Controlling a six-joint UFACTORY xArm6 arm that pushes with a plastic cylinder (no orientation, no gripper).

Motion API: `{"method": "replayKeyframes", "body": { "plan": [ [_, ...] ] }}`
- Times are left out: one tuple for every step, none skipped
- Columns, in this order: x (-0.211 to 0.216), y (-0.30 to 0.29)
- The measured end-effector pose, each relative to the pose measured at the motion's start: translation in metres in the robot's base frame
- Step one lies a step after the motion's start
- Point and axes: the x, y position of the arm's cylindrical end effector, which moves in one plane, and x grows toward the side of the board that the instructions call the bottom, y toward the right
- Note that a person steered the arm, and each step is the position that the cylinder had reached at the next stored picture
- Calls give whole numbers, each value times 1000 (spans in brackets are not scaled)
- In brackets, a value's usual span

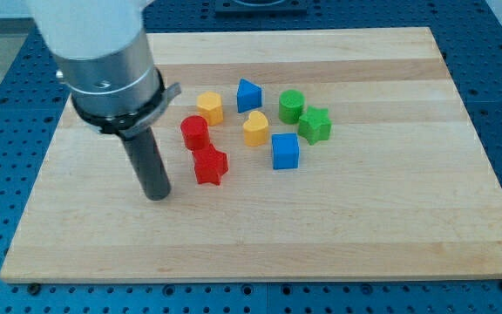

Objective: Slide the red star towards the left side of the blue cube

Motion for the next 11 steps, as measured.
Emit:
{"method": "replayKeyframes", "body": {
  "plan": [
    [-3, -1],
    [-9, 7],
    [-10, 22],
    [-10, 37],
    [-15, 40],
    [-21, 40],
    [-25, 41],
    [-25, 48],
    [-26, 58],
    [-28, 61],
    [-30, 61]
  ]
}}
